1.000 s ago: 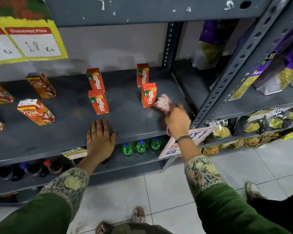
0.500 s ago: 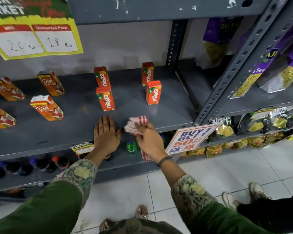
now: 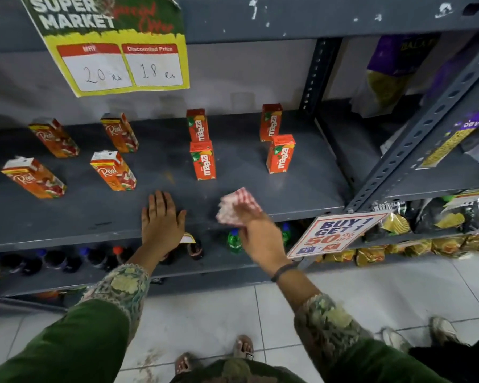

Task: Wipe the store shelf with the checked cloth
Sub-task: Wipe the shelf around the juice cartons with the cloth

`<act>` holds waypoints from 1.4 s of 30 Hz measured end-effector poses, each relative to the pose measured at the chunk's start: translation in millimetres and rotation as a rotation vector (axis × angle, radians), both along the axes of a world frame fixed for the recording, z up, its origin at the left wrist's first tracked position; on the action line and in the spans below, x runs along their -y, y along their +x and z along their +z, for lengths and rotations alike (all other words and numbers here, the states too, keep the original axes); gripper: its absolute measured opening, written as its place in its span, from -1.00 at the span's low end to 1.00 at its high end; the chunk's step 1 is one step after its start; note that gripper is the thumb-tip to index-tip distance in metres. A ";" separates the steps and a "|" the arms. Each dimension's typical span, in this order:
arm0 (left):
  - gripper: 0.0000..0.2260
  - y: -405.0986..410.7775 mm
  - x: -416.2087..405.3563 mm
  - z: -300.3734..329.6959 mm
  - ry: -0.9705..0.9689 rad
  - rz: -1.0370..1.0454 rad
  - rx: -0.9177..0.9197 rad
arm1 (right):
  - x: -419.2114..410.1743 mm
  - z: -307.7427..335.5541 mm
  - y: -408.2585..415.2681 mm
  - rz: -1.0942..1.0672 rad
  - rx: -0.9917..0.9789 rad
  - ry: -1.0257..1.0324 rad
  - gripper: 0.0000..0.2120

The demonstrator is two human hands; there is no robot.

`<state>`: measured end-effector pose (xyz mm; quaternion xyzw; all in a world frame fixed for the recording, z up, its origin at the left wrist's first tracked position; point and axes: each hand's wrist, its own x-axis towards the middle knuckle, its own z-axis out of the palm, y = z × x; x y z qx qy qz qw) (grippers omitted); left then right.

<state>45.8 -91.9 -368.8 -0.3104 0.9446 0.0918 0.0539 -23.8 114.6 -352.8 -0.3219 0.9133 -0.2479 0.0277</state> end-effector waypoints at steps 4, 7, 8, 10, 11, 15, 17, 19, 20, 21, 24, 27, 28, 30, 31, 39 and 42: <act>-0.41 -3.2 3.6 -3.8 0.030 0.006 0.019 | 7.7 15.8 13.3 -0.237 0.074 -0.268 -0.69; -0.40 -4.9 5.8 -5.7 0.029 0.002 0.020 | 21.3 45.8 -29.5 -0.450 -0.017 -0.408 -0.64; -0.41 -4.9 6.4 -6.4 0.027 0.000 0.018 | 31.5 57.5 -48.5 -0.468 -0.039 -0.392 -0.61; -0.41 -3.8 8.5 -8.7 0.022 -0.003 0.009 | 57.8 75.2 -87.7 -0.443 -0.035 -0.327 -0.58; -0.41 -3.3 9.8 -10.3 0.013 -0.004 0.001 | 73.1 79.7 -106.6 -0.424 -0.019 -0.275 -0.58; -0.41 -1.0 10.3 -14.4 -0.058 -0.026 -0.020 | 127.9 70.5 -160.0 -0.356 0.123 0.026 -0.65; -0.38 -1.2 7.2 -12.4 -0.069 -0.023 -0.055 | 141.3 54.8 -170.7 -0.278 0.204 0.106 -0.63; -0.32 -1.9 6.3 -11.3 -0.061 -0.014 -0.091 | 142.6 37.2 -170.2 -0.195 0.213 0.124 -0.61; -0.32 -2.3 6.9 -12.1 -0.060 -0.019 -0.088 | 141.7 29.8 -167.3 -0.153 0.175 0.128 -0.59; -0.34 -2.4 7.7 -13.6 -0.063 -0.022 -0.076 | 140.0 24.1 -163.1 -0.124 0.119 0.131 -0.57; -0.39 -2.5 10.5 -18.3 -0.065 -0.012 -0.047 | 133.6 17.3 -145.5 -0.121 0.066 0.117 -0.57; -0.42 -2.4 10.9 -19.2 -0.060 -0.019 -0.049 | 118.9 19.8 -122.7 -0.137 0.137 0.173 -0.62; -0.42 -2.7 11.1 -19.4 -0.049 -0.018 -0.049 | 112.6 21.7 -114.1 -0.128 0.149 0.200 -0.62; -0.42 -3.1 12.0 -19.6 -0.033 -0.013 -0.048 | 100.8 26.4 -97.0 -0.137 0.178 0.207 -0.63; -0.42 -3.2 12.1 -19.4 -0.028 -0.010 -0.047 | 95.9 29.0 -90.5 -0.161 0.211 0.214 -0.64; -0.42 -4.1 8.5 -12.9 -0.032 -0.020 -0.060 | 93.8 69.2 -123.6 -0.408 0.114 -0.017 -0.69; -0.35 -1.9 7.2 -9.4 -0.038 -0.014 -0.041 | 110.1 61.8 -149.2 -0.310 0.060 0.067 -0.65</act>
